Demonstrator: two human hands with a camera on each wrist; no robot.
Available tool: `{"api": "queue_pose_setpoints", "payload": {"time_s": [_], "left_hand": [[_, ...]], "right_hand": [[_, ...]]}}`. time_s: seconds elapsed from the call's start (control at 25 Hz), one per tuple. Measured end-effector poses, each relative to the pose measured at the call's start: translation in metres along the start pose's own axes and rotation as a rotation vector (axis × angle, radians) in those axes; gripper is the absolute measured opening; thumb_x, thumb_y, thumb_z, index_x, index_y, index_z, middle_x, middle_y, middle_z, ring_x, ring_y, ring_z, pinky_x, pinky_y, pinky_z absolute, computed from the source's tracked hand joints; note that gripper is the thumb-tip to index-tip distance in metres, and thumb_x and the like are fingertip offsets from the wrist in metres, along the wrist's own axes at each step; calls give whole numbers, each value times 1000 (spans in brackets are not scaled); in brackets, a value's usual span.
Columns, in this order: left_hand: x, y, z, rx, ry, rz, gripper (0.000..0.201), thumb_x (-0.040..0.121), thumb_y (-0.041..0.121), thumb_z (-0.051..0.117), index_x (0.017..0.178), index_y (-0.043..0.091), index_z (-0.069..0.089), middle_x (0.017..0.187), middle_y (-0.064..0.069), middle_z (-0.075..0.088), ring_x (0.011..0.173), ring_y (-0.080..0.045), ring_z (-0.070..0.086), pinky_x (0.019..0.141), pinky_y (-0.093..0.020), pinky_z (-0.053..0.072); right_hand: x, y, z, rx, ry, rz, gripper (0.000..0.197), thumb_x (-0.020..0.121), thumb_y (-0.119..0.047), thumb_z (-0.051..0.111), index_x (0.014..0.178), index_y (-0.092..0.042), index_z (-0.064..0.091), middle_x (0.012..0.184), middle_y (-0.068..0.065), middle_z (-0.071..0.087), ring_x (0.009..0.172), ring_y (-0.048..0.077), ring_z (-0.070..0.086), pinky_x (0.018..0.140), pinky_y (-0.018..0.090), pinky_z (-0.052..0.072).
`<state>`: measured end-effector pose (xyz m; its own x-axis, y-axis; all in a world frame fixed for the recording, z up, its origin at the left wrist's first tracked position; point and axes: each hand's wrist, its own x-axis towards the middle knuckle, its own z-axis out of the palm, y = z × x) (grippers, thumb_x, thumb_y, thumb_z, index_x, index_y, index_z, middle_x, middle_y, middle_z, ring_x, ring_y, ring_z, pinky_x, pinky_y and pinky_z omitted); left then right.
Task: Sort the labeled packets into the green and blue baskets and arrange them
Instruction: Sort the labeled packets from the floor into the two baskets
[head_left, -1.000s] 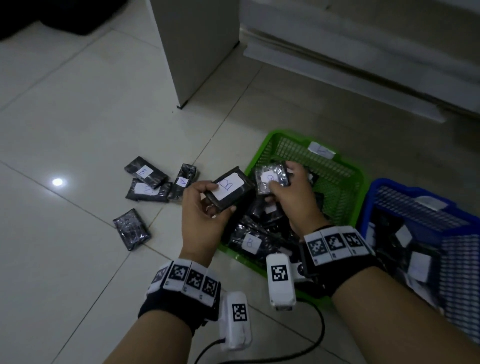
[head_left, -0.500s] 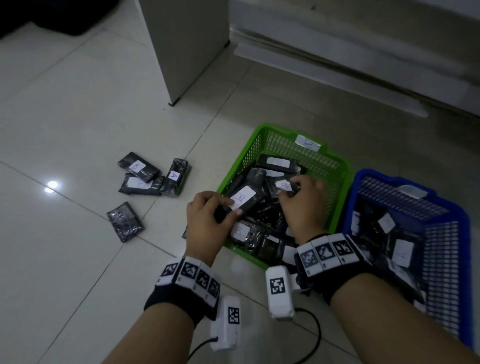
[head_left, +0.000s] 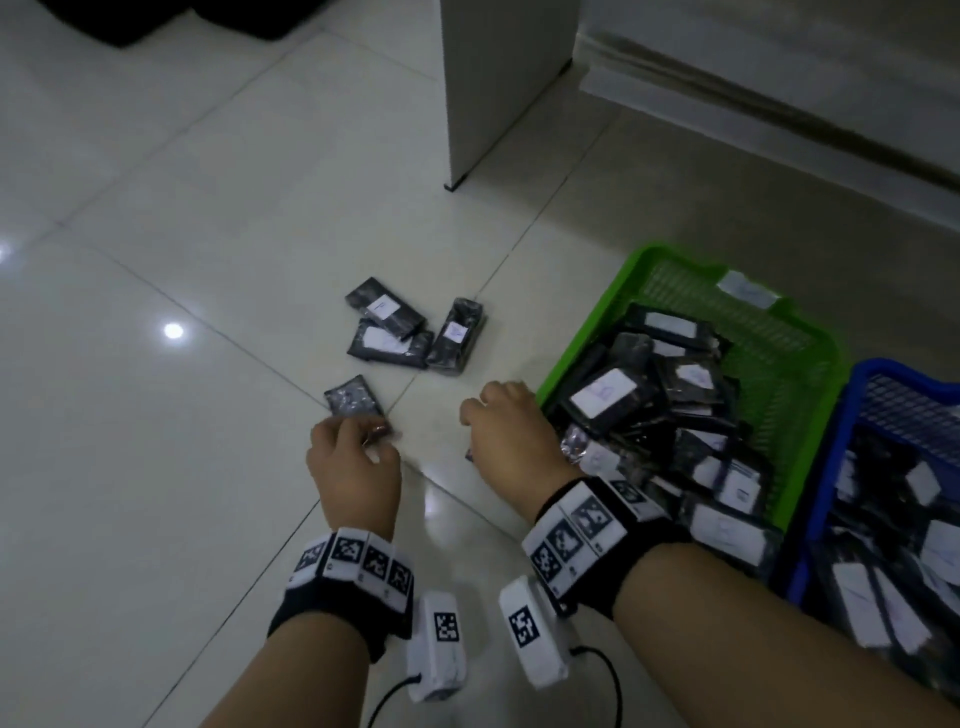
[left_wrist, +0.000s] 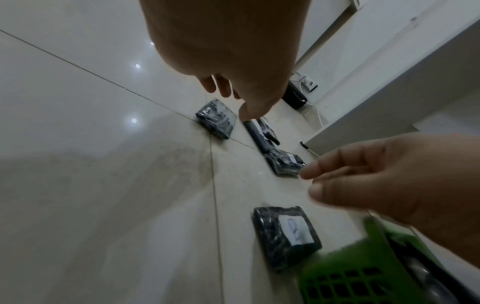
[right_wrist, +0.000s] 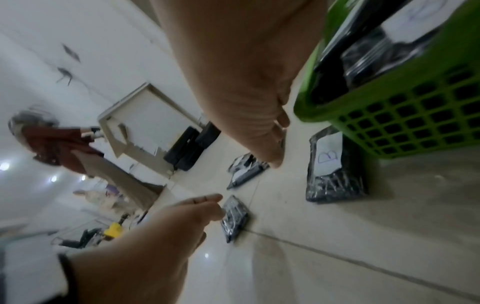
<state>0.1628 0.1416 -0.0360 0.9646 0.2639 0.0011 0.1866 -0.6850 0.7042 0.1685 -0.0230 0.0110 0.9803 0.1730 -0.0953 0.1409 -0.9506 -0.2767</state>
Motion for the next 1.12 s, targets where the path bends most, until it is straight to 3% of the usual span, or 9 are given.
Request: {"api": "queue_pose_setpoints", "payload": {"time_s": [0.12,0.2,0.4,0.52,0.6,0.72,0.84,1.0,1.12], "left_hand": [[15,-19,6,-3,-72,-105,40,72,-1,62,111,11,64,138,-9,39,122,-31,43,103,-32,37],[24,-27,12,-10,-156,-78,48,70,2,69,115,16,62,146,-8,30,130,-31,38,109,-38,36],[32,-32,20,46,-184,-79,42,64,2,75,101,12,61,142,-8,33,120,-34,38,103,-37,36],[31,-32,16,87,-156,-68,36,70,4,67,104,11,55,135,-10,39,107,-36,41,94,-39,38],[30,-31,13,54,-157,-49,46,75,9,66,119,16,52,131,-11,41,109,-34,42,96,-42,40],[26,-19,6,-108,-47,-63,48,83,10,54,129,20,48,125,-6,49,109,-20,48,95,-34,42],[19,2,5,-267,51,-274,32,90,13,45,121,18,50,110,-3,61,92,-19,59,79,-28,43],[14,41,19,-642,-10,-436,20,93,14,47,112,19,52,97,-1,66,71,-17,68,79,-35,55],[8,71,23,-797,-72,-420,26,95,10,45,118,21,46,82,-2,64,62,-10,67,74,-26,54]], "right_hand": [[15,-15,21,-379,-376,124,37,89,-15,46,126,-7,45,133,29,40,127,41,37,114,55,14],[25,-16,25,-578,-510,205,50,91,-28,48,135,-8,34,145,33,26,136,44,26,116,58,1],[47,-1,28,-647,-608,262,81,76,-44,66,138,-11,26,133,27,42,125,41,40,115,59,-3],[45,1,22,-497,-445,218,67,74,-30,72,128,-12,36,128,20,37,112,36,46,111,54,20],[43,4,20,-265,-303,153,47,79,-15,66,120,-12,44,122,16,42,106,32,47,94,41,36],[43,13,7,275,-151,207,21,87,-4,56,107,-12,54,108,9,54,95,25,54,76,29,44],[42,28,-10,594,93,347,20,89,-4,55,106,-13,60,101,2,61,87,13,56,64,16,43],[36,51,-26,803,325,455,20,90,-6,54,106,-16,61,98,-1,62,88,17,61,75,36,56],[27,70,-33,881,411,551,19,92,-9,52,108,-17,59,96,-2,62,86,21,64,71,44,58]]}}
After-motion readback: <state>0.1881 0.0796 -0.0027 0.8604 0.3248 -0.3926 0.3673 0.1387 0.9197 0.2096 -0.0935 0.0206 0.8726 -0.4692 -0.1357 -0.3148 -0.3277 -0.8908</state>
